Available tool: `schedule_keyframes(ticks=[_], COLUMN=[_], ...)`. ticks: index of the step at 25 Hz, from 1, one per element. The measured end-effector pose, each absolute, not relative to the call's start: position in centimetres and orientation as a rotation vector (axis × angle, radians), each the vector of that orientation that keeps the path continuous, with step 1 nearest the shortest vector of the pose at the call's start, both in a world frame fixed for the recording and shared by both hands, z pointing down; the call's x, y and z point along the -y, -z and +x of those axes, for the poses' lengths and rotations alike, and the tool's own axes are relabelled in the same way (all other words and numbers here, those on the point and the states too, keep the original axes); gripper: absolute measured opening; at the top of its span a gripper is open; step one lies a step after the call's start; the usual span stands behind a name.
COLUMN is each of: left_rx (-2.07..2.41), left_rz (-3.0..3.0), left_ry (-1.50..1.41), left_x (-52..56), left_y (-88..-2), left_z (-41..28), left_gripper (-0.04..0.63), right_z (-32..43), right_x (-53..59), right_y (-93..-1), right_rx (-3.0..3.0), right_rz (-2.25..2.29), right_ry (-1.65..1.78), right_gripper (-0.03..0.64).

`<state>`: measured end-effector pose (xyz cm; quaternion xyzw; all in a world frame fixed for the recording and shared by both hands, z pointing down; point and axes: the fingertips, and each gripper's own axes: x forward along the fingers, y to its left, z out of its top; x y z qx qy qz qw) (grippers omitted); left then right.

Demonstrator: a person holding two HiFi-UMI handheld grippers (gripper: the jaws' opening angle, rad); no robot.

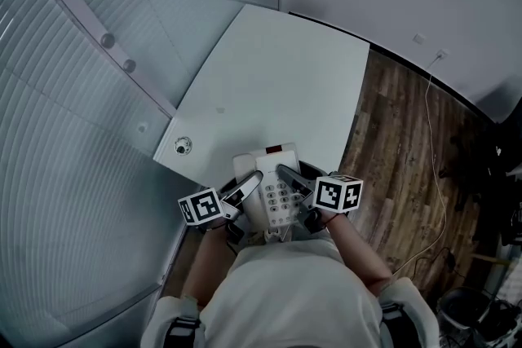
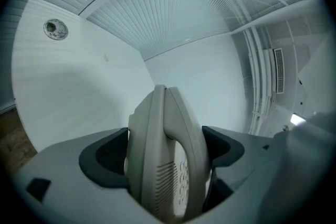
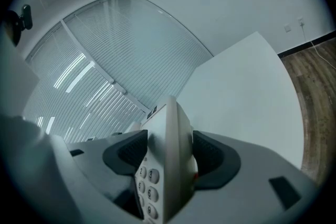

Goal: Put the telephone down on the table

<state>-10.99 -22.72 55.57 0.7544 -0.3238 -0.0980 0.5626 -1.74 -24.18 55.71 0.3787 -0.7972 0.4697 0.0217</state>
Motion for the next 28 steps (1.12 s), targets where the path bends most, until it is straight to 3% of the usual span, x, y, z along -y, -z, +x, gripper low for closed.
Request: schedule_keyframes(ticks=[28], left_rx=[0.795], left_rz=[1.714], left_ry=[0.173], left_x=[29.7], left_y=[-61.2], left_z=[-8.0], left_gripper=[0.414], right_z=[1.0], right_x=[31.2], right_y=[-61.7], right_rx=[2.383], right_rz=[1.142], right_ry=[-1.531], right_gripper=[0.282])
